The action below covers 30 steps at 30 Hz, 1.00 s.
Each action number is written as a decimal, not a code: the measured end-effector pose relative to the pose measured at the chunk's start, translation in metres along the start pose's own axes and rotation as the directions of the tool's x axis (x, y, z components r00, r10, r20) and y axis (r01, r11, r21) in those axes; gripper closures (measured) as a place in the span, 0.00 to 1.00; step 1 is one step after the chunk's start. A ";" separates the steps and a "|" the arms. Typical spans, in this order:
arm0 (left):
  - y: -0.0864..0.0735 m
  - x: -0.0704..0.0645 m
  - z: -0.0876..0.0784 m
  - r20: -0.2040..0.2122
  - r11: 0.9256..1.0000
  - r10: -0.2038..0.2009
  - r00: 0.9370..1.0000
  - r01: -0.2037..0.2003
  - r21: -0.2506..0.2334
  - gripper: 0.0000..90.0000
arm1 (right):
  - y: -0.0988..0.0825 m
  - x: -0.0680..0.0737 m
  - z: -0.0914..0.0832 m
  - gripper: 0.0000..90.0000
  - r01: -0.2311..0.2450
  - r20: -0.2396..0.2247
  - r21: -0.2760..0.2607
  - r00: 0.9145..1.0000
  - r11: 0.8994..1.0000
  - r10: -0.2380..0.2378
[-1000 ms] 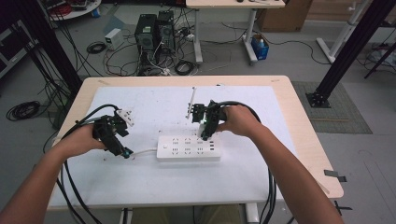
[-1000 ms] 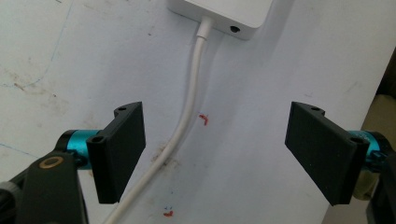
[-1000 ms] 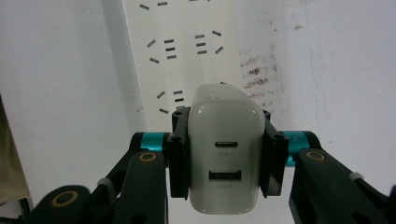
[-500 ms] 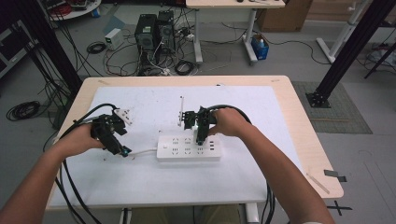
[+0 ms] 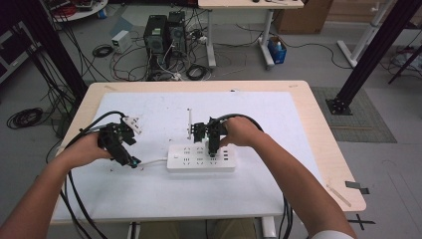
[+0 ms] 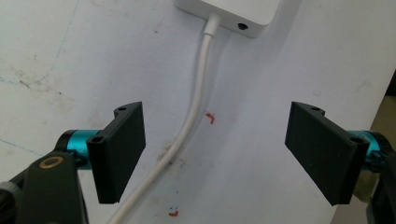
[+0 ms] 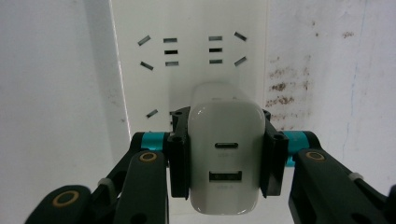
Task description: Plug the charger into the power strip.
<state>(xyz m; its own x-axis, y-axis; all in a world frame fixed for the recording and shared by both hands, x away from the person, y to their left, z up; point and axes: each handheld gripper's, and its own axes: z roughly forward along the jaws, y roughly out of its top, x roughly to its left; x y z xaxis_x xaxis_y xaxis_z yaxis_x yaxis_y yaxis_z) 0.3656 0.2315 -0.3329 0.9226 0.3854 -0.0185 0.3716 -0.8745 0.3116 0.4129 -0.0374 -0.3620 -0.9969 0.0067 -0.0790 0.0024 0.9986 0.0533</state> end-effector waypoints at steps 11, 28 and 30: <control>-0.003 0.001 0.002 0.008 1.000 -0.020 1.000 0.020 -0.008 0.23 | -0.004 -0.006 0.001 0.70 -0.005 -0.035 -0.025 0.999 1.000 0.004; 0.000 0.002 0.005 0.028 1.000 -0.021 0.999 0.021 -0.011 0.23 | -0.001 -0.003 0.003 0.70 0.006 -0.016 -0.021 1.000 1.000 -0.006; 0.000 0.001 0.004 0.032 1.000 -0.014 0.999 0.014 -0.012 0.23 | 0.000 0.000 0.004 0.70 0.014 0.007 -0.014 1.000 1.000 -0.014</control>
<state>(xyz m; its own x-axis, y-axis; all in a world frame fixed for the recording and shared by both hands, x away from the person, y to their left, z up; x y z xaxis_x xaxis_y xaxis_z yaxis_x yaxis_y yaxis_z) 0.3675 0.2306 -0.3368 0.9202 0.3878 -0.0528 0.3832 -0.8656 0.3224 0.4128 -0.0370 -0.3656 -0.9962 -0.0066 -0.0871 -0.0124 0.9977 0.0663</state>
